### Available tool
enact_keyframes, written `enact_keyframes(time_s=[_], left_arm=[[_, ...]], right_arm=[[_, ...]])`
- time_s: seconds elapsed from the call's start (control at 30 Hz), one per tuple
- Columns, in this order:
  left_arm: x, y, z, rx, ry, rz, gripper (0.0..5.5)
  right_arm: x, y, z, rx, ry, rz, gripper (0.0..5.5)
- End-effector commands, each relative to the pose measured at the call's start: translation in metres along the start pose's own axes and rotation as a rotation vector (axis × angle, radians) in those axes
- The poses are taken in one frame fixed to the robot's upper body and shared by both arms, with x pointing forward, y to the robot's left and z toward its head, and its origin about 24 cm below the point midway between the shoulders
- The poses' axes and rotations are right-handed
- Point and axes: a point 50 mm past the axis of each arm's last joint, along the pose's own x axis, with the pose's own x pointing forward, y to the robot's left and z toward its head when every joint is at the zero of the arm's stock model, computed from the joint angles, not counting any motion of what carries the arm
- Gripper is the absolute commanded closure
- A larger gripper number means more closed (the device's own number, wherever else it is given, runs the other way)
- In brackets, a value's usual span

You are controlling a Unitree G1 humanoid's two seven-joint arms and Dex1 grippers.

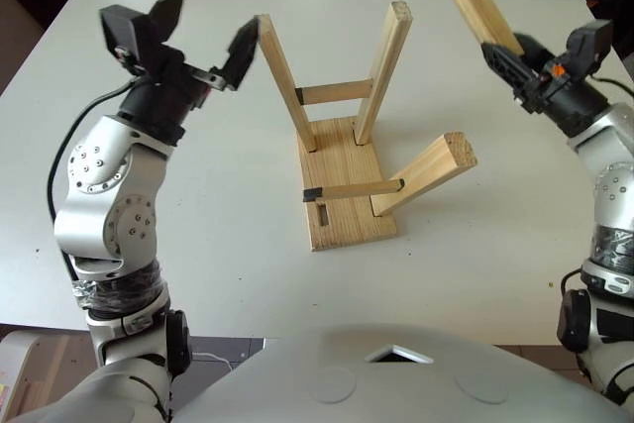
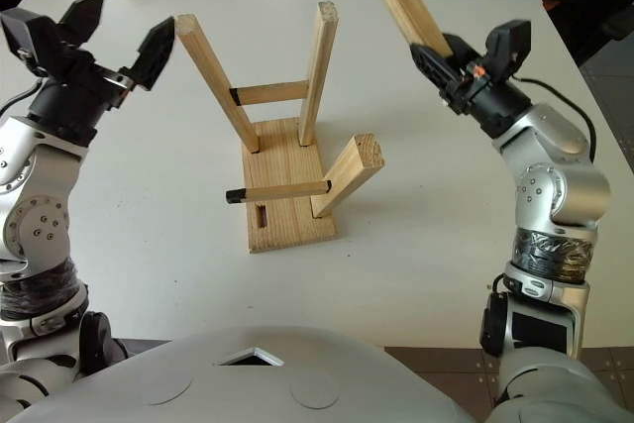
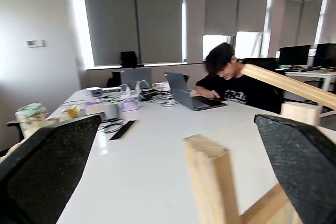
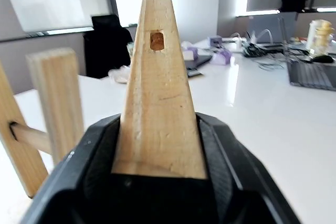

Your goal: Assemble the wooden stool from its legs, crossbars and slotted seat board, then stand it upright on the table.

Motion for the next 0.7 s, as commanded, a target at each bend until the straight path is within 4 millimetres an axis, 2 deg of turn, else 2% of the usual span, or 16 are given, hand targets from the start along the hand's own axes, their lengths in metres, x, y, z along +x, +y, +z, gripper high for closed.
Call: enact_keyframes(time_s=[0.03, 0.17, 0.33, 0.5, 0.7], left_arm=[[-0.008, -0.043, 0.022, -0.17, -0.102, -0.337, 0.1], [-0.008, -0.05, 0.032, -0.215, -0.11, -0.452, 0.1], [0.001, -0.056, 0.042, -0.242, -0.125, -0.557, 0.1], [0.002, -0.065, 0.058, -0.279, -0.203, -0.673, 0.1], [-0.006, -0.061, 0.078, -0.331, -0.279, -0.733, 0.1]], right_arm=[[0.008, 0.048, 0.046, 0.078, -0.157, 0.344, 3.45], [0.006, 0.078, 0.059, 0.115, -0.131, 0.599, 3.45], [0.001, 0.095, 0.051, 0.154, -0.055, 0.746, 3.45], [-0.001, 0.102, 0.044, 0.177, 0.009, 0.833, 3.45], [-0.002, 0.097, 0.035, 0.201, 0.075, 0.874, 3.45]])
